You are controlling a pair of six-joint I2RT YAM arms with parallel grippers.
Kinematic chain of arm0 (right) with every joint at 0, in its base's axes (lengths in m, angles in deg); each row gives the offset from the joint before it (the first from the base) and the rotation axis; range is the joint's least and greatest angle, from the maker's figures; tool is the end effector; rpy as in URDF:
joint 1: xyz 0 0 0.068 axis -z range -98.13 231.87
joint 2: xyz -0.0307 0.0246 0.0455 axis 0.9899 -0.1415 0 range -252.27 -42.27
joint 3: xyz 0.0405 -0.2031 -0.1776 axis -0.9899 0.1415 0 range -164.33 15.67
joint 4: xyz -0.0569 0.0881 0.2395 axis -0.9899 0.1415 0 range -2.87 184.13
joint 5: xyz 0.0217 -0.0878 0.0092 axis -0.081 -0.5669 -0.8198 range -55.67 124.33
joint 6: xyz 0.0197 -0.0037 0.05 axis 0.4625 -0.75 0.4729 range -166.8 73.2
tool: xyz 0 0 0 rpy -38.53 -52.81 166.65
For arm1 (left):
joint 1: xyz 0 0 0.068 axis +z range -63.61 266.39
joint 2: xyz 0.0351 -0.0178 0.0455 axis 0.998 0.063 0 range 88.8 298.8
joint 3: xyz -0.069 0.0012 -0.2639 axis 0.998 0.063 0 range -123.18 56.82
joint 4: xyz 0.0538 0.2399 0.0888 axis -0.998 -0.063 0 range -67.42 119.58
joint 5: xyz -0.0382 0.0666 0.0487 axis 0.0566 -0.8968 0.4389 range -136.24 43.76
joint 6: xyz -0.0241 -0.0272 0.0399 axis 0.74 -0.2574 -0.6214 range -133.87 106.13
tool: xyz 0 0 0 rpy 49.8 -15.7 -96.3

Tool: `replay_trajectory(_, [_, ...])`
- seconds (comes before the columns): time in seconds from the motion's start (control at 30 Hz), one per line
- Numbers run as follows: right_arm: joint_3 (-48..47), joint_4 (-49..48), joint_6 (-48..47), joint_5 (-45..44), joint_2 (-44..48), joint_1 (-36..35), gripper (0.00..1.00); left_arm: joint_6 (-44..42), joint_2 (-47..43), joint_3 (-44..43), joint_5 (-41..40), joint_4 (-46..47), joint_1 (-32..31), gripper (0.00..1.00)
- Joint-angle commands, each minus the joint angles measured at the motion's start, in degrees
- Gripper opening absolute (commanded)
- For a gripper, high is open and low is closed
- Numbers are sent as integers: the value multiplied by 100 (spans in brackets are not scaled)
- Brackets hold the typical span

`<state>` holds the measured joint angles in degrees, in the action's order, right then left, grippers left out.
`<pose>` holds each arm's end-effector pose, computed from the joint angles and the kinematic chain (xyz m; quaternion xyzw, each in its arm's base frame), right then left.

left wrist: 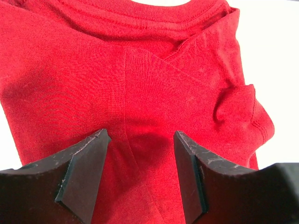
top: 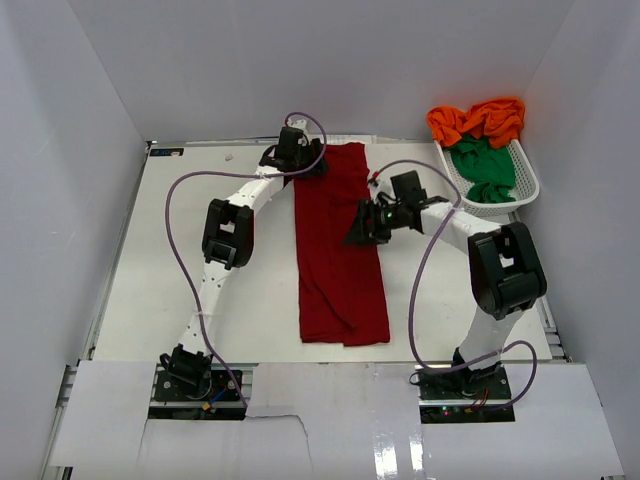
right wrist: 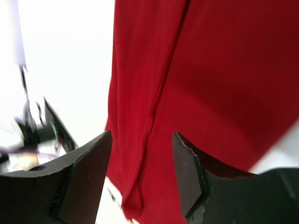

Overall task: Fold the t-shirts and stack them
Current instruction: Rotate the tshirt 90 degrees

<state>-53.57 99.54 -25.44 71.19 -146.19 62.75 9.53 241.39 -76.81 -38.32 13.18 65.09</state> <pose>0.3604 0.1474 0.2047 -0.0983 0.8851 0.3961 0.2238 0.5521 -0.2206 0.1489 0.0155 0.8868 -0.2309 0.4001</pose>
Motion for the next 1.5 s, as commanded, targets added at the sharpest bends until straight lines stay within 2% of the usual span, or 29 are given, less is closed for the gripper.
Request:
replay_trajectory(0.0, [908, 245, -273, -151, 624, -399, 61, 24, 130, 108, -467, -267, 100, 70])
replay_trajectory(0.13, [1508, 210, -168, -504, 1145, -839, 61, 86, 95, 126, -458, -144, 108, 70])
replay_trajectory(0.37, [1895, 271, -98, -523, 1497, -1015, 61, 60, 121, 100, -441, -74, 117, 70])
replay_trajectory(0.8, [3205, -1178, 737, 154, 1752, -1516, 59, 95, 139, 38, -362, -3, 240, 71])
replay_trajectory(0.83, [3258, -1501, 807, 198, 1761, -1577, 59, 95, 148, 29, -362, 6, 258, 71])
replay_trajectory(1.0, [3460, -1890, 1142, 260, 1840, -1797, 59, 86, 183, -6, -326, -3, 302, 71])
replay_trajectory(1.17, [3434, -1882, 1159, 155, 1946, -1929, 59, 86, 174, 29, -326, 6, 302, 71])
replay_trajectory(1.47, [3425, -1891, 1001, -249, 1533, -2149, 58, 16, 139, 56, -353, -3, 311, 71])
